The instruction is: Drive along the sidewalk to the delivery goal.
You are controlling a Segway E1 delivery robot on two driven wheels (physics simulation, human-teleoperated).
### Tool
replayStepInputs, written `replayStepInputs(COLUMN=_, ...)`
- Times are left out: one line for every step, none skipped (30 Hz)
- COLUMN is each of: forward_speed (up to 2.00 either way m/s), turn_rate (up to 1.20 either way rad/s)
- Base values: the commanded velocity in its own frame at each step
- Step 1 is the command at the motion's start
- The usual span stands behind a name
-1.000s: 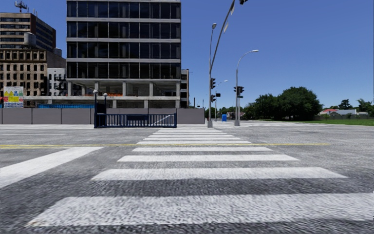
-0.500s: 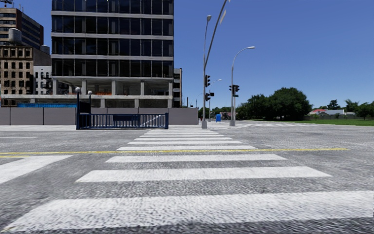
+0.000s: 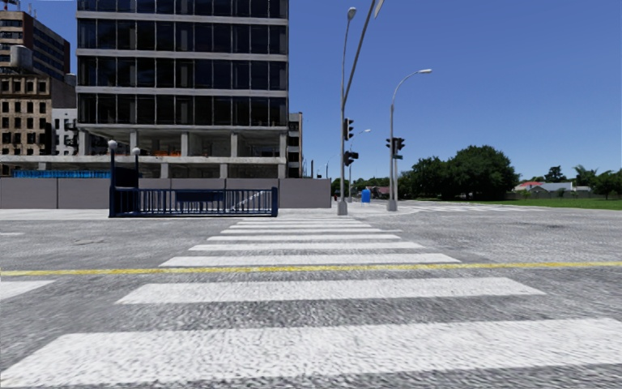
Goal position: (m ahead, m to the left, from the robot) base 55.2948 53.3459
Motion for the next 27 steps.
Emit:
replayStepInputs(forward_speed=2.00, turn_rate=0.00)
replayStepInputs(forward_speed=2.00, turn_rate=0.00)
replayStepInputs(forward_speed=2.00, turn_rate=0.00)
replayStepInputs(forward_speed=2.00, turn_rate=0.00)
replayStepInputs(forward_speed=2.00, turn_rate=0.00)
replayStepInputs(forward_speed=2.00, turn_rate=0.00)
replayStepInputs(forward_speed=2.00, turn_rate=0.00)
replayStepInputs(forward_speed=2.00, turn_rate=0.00)
replayStepInputs(forward_speed=2.00, turn_rate=0.00)
replayStepInputs(forward_speed=2.00, turn_rate=0.00)
replayStepInputs(forward_speed=2.00, turn_rate=0.00)
replayStepInputs(forward_speed=2.00, turn_rate=0.00)
replayStepInputs(forward_speed=2.00, turn_rate=0.00)
replayStepInputs(forward_speed=2.00, turn_rate=0.00)
replayStepInputs(forward_speed=2.00, turn_rate=0.00)
replayStepInputs(forward_speed=2.00, turn_rate=0.00)
replayStepInputs(forward_speed=2.00, turn_rate=0.00)
replayStepInputs(forward_speed=2.00, turn_rate=0.00)
replayStepInputs(forward_speed=2.00, turn_rate=0.00)
replayStepInputs(forward_speed=2.00, turn_rate=0.00)
replayStepInputs(forward_speed=2.00, turn_rate=0.00)
replayStepInputs(forward_speed=2.00, turn_rate=0.00)
replayStepInputs(forward_speed=2.00, turn_rate=0.00)
replayStepInputs(forward_speed=2.00, turn_rate=0.00)
replayStepInputs(forward_speed=2.00, turn_rate=0.00)
replayStepInputs(forward_speed=2.00, turn_rate=0.00)
replayStepInputs(forward_speed=2.00, turn_rate=0.00)
